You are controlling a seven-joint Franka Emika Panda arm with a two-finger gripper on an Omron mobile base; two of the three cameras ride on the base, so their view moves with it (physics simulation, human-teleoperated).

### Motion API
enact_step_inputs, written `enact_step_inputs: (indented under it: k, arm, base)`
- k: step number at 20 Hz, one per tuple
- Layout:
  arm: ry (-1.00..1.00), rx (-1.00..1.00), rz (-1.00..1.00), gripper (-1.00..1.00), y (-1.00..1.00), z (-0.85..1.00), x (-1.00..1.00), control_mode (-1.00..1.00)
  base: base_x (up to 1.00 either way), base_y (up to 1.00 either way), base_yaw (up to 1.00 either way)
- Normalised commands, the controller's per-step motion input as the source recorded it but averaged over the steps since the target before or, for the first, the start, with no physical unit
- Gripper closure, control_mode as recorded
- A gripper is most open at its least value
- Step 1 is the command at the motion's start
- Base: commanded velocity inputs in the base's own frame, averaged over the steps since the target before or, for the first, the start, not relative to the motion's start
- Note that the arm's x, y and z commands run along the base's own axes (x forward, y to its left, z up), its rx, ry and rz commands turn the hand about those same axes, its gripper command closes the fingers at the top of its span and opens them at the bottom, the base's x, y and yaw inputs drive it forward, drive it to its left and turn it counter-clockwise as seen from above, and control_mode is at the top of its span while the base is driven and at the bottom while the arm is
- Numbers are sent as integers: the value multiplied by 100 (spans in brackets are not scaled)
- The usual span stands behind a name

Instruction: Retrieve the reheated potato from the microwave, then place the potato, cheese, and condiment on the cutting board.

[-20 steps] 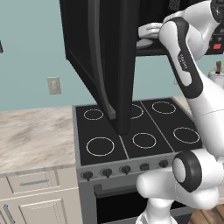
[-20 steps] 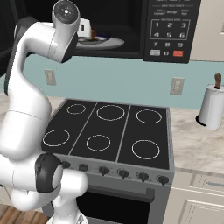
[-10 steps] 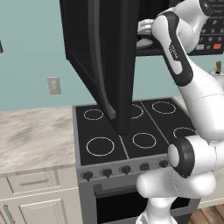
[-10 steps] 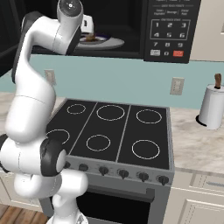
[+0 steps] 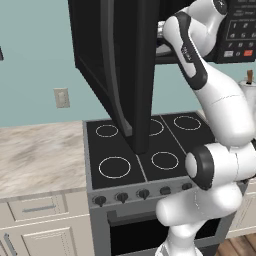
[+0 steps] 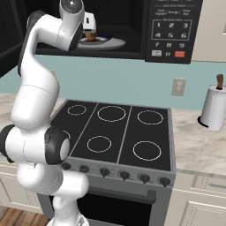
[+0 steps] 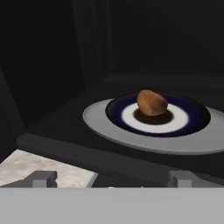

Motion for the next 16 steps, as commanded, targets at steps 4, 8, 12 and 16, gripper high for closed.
enact_step_inputs:
  k: [4,8,12,16]
  arm:
    - [0,-7,-3,-100,0,0,34,-100]
    - [0,-3,-4,-100,0,0,31,-100]
    - [2,-1,-4,-100,0,-3,30,-100]
    - [3,0,-4,-100,0,-3,33,-100]
  base:
    - [0,0,0]
    - [0,0,0]
    - [0,0,0]
    - [0,0,0]
